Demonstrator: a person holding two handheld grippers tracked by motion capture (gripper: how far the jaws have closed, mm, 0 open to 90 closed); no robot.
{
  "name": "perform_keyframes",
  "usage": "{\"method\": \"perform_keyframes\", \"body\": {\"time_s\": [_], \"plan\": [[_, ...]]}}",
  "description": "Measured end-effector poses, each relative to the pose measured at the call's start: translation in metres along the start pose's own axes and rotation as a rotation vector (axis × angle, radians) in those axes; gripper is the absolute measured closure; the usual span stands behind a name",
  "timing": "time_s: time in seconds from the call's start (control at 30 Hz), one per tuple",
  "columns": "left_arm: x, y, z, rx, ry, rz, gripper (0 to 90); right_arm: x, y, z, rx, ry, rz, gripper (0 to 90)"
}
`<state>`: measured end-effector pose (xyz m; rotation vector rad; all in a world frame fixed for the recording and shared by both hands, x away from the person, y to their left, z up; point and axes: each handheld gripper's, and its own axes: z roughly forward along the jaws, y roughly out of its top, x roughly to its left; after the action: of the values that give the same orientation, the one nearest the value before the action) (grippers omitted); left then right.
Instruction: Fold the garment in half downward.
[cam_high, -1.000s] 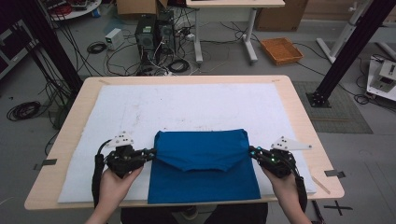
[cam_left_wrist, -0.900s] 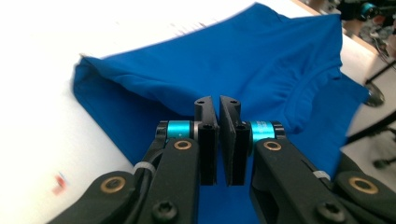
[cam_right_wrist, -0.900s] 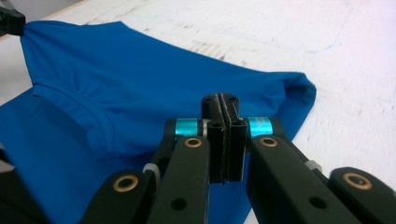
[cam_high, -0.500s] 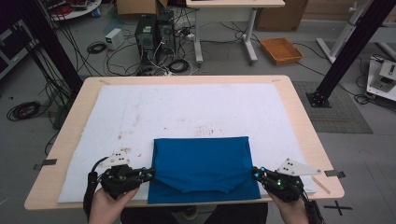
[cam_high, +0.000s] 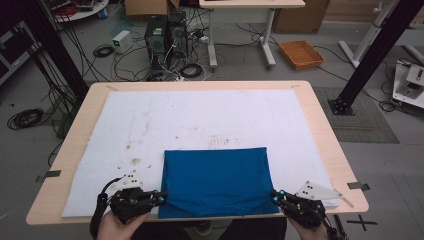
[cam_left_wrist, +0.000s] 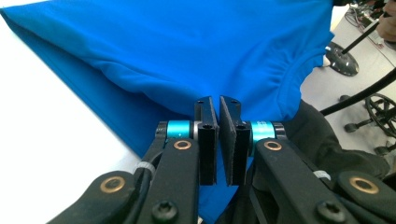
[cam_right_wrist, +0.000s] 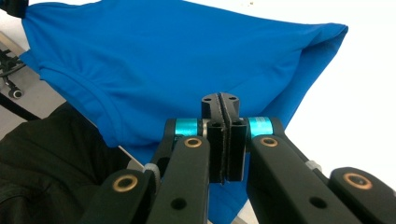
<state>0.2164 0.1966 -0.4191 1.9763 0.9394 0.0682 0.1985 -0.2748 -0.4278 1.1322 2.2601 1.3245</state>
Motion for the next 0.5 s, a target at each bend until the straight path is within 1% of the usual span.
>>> {"method": "perform_keyframes", "body": {"time_s": [0.13, 0.17, 0.2, 0.27, 0.37, 0.4, 0.43, 0.5], "plan": [[-0.001, -0.005, 0.004, 0.018, -0.001, 0.002, 85.0, 0.001, -0.002, -0.001, 0.004, -0.008, -0.001, 89.8], [-0.001, -0.005, 0.004, 0.019, 0.001, 0.003, 84.3, 0.001, -0.002, -0.002, 0.006, -0.011, -0.001, 88.6], [-0.001, -0.006, 0.005, 0.022, 0.002, 0.002, 82.5, 0.001, -0.003, -0.002, 0.006, -0.014, 0.000, 87.5], [-0.001, -0.005, 0.005, 0.030, 0.010, 0.012, 74.8, -0.001, -0.003, -0.003, 0.001, -0.020, 0.006, 85.0], [-0.003, -0.005, 0.003, 0.027, 0.045, 0.036, 62.0, -0.005, 0.000, -0.004, -0.017, -0.042, 0.005, 79.3], [-0.003, -0.003, 0.003, 0.019, 0.062, 0.049, 59.4, -0.007, 0.002, -0.005, -0.022, -0.055, 0.008, 75.1], [-0.002, -0.001, 0.002, 0.014, 0.078, 0.065, 57.3, -0.010, 0.005, -0.004, -0.032, -0.067, 0.011, 73.0], [0.003, 0.007, 0.002, -0.008, 0.131, 0.085, 52.0, -0.017, 0.011, -0.003, -0.053, -0.087, 0.016, 70.2]]}}
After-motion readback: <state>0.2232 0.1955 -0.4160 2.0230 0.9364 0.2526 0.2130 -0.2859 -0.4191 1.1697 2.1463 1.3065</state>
